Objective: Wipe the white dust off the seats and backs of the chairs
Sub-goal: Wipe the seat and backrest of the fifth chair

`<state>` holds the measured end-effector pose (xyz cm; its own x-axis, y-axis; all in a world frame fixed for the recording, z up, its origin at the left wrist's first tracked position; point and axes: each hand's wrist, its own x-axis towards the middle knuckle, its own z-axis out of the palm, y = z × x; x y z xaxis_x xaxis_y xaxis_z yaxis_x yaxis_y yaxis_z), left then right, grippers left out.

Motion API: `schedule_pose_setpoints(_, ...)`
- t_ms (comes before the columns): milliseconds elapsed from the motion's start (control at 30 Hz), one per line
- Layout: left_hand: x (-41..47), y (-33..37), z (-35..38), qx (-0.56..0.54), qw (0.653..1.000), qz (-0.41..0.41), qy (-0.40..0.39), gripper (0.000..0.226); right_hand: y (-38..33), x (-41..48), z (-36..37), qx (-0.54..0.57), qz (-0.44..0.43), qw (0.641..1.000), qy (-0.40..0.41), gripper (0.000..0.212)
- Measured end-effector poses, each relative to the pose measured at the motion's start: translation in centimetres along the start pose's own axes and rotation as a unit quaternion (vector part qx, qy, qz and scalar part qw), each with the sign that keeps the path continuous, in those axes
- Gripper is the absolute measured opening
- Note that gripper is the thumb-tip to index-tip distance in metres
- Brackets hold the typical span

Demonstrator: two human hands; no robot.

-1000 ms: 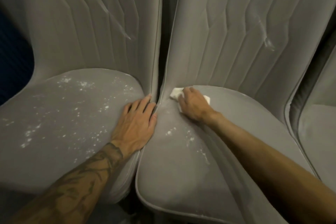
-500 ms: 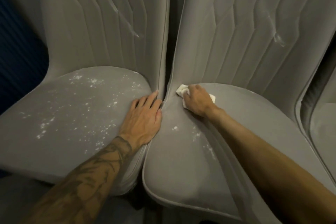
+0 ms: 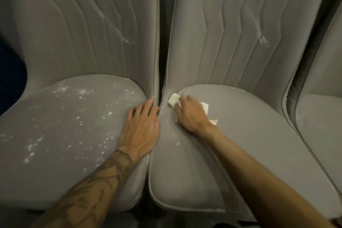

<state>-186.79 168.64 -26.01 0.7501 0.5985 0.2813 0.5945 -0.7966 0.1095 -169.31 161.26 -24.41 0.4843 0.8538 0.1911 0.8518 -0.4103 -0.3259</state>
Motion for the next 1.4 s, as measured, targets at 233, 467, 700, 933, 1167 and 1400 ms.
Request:
schedule_pose_setpoints(233, -0.1, 0.0, -0.3, 0.008, 0.999, 0.003, -0.031, 0.042, 0.7, -4.8, -1.6, 0.023, -0.090, 0.995, -0.028, 0.023)
schedule_pose_setpoints(467, -0.2, -0.2, -0.4, 0.011, 1.000, 0.017, -0.007, 0.040, 0.6, -3.5, -1.2, -0.023, 0.083, 0.996, 0.020, 0.027)
schedule_pose_setpoints(700, -0.5, -0.2, -0.7, 0.003, 1.000, 0.020, -0.011, 0.042, 1.0, -5.9, -2.7, -0.027, 0.006, 0.999, -0.035, 0.027)
schedule_pose_setpoints(933, -0.4, -0.1, -0.7, 0.002, 1.000, 0.024, -0.007, 0.037, 0.7, -7.0, -2.5, -0.038, 0.167, 0.985, 0.034, 0.030)
schedule_pose_setpoints(1167, -0.3, -0.2, -0.3, 0.006, 1.000, 0.026, -0.001, 0.040, 3.1, -9.3, -4.3, -0.028, 0.112, 0.993, 0.030, 0.026)
schedule_pose_setpoints(1400, 0.0, 0.1, -0.4, -0.005, 1.000, 0.014, -0.008, 0.045, -0.5, -10.9, -2.2, -0.012, 0.164, 0.982, 0.090, 0.023)
